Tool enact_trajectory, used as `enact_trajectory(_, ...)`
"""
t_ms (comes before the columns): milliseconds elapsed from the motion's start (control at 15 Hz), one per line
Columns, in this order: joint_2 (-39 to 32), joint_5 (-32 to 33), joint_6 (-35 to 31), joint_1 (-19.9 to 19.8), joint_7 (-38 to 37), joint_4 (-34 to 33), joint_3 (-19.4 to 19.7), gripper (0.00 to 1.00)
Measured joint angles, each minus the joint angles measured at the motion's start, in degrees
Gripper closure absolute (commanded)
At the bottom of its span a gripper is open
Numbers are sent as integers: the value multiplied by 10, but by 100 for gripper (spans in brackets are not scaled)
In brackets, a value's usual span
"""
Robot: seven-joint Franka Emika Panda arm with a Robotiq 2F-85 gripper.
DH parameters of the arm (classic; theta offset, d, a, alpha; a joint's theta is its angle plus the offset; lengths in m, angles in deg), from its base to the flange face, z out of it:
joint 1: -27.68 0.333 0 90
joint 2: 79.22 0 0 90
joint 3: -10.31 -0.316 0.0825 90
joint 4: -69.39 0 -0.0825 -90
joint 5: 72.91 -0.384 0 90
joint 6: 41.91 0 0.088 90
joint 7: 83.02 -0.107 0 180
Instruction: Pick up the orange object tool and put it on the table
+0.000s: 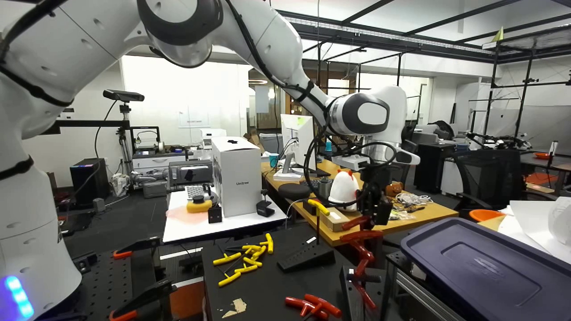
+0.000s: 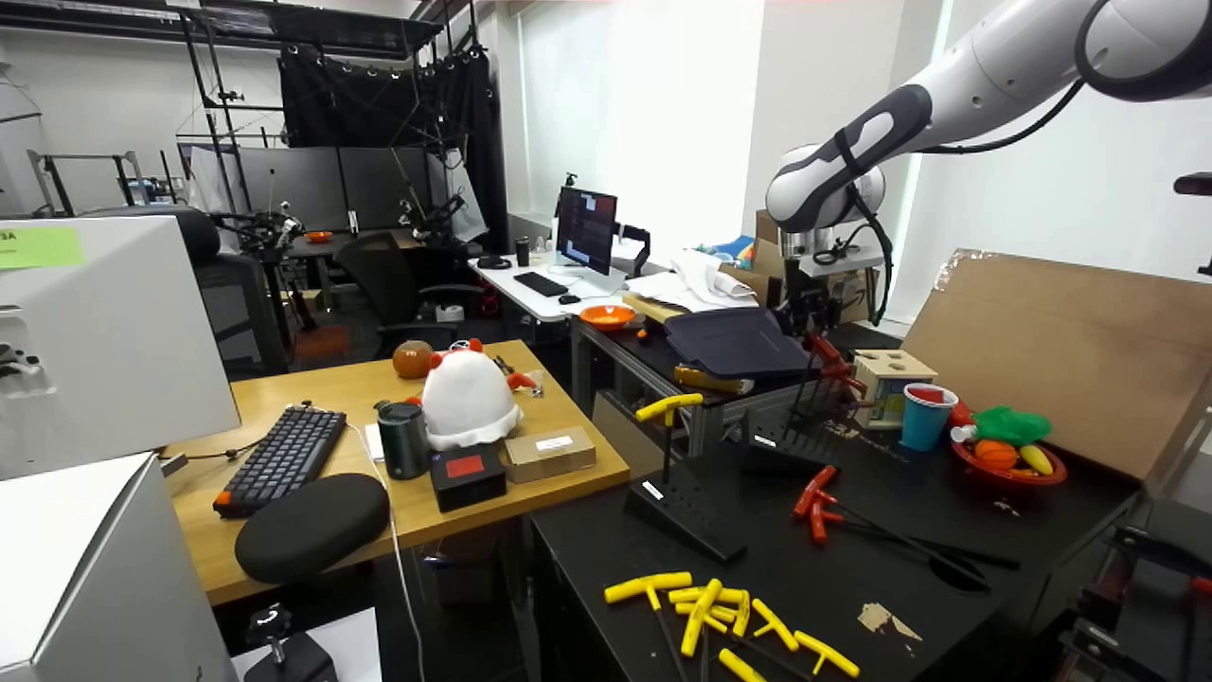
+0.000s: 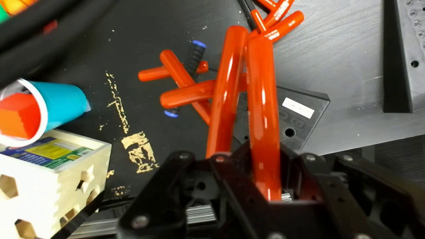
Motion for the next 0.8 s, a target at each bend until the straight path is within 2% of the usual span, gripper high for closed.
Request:
enact_trajectory(733, -12, 20, 35, 11, -31, 6, 14, 98)
enact_trajectory(800, -13, 20, 36, 12, -31, 6, 14, 67)
